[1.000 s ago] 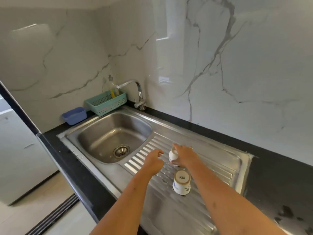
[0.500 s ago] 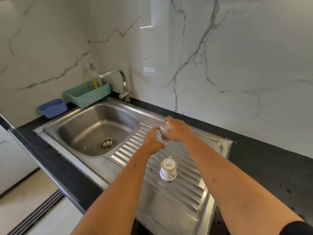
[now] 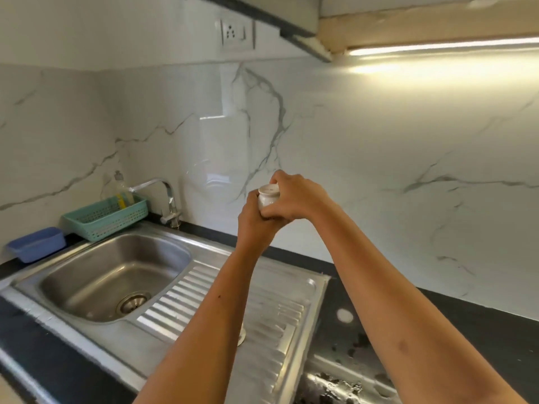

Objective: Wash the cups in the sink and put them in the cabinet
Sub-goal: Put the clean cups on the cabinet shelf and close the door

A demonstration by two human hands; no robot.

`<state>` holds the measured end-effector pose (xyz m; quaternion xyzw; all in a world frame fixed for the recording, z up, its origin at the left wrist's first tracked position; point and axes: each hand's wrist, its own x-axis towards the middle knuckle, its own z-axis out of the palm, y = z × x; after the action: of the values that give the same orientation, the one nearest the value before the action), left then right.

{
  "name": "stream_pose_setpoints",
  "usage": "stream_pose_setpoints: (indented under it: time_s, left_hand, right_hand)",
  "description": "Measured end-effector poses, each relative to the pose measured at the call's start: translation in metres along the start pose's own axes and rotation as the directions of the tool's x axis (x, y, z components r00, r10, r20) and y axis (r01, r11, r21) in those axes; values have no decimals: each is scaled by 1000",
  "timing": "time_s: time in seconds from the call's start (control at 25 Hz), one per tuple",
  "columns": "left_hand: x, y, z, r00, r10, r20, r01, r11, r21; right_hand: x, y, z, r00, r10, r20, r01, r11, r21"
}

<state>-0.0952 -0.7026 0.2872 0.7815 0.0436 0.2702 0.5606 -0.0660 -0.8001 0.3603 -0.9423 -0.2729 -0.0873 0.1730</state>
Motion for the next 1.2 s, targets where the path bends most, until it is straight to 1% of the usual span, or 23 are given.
stream_pose_setpoints:
  time_s: [0.12,0.24,0.32,0.44,0.52,0.6,0.68,0.72,0.76,0.8,0.84,0.88,0.92,0.96,1.0,1.08,1.2]
  left_hand:
    - [-13,56,16,987,139,-82,-139,990,4]
    - [-23,115,26,948,279,-155,-283,959,-3]
    - [-23,154,32,913,367,-179,-376,927,-16]
    - [-13,215,41,852,485,-199,-498,867,-22]
    - [-2,253,45,814,547,-195,-555,832,13]
    - [15,290,52,794,588,-154,-590,807,39]
    - [35,324,61,818,565,-104,-571,820,-40]
    - [47,337,67,843,533,-74,-539,837,-99]
    - [58,348,74,864,501,-41,-501,853,-147]
    - [69,355,80,884,467,-1,-460,872,-168]
    - [79,361,86,898,439,37,-428,889,-161]
    - [90,365,93,906,418,70,-407,904,-131]
    - [99,368,100,914,394,95,-385,917,-105]
    - [108,371,106,923,365,120,-357,930,-88]
    - [114,374,111,931,335,147,-328,942,-69]
    - [121,378,121,940,283,191,-298,953,58]
    - [128,382,135,945,256,205,-306,913,270]
  right_hand:
    - [-35,2,-62,990,-38,-133,32,999,-42]
    - [-69,3,-119,966,-66,-249,67,998,-3]
    - [-86,6,-154,934,-94,-344,113,993,35]
    - [-98,13,-205,857,-152,-492,189,982,25]
    - [-99,19,-240,820,-188,-541,249,968,41]
    - [-95,29,-279,784,-214,-583,306,950,63]
    - [-87,46,-317,747,-215,-629,345,934,91]
    - [-80,59,-334,722,-182,-667,334,937,106]
    - [-72,75,-350,692,-136,-709,285,954,96]
    - [-63,94,-363,677,-76,-732,176,982,61]
    - [-54,113,-372,687,-6,-727,30,999,21]
    - [-47,132,-378,719,68,-692,-108,994,-15]
    - [-40,149,-379,755,141,-640,-216,976,-40]
    - [-34,164,-377,777,200,-597,-292,955,-60]
    - [-29,173,-375,785,235,-574,-346,934,-91]
    - [-24,182,-371,800,242,-549,-406,893,-197]
    - [-14,187,-369,849,243,-469,-430,833,-347]
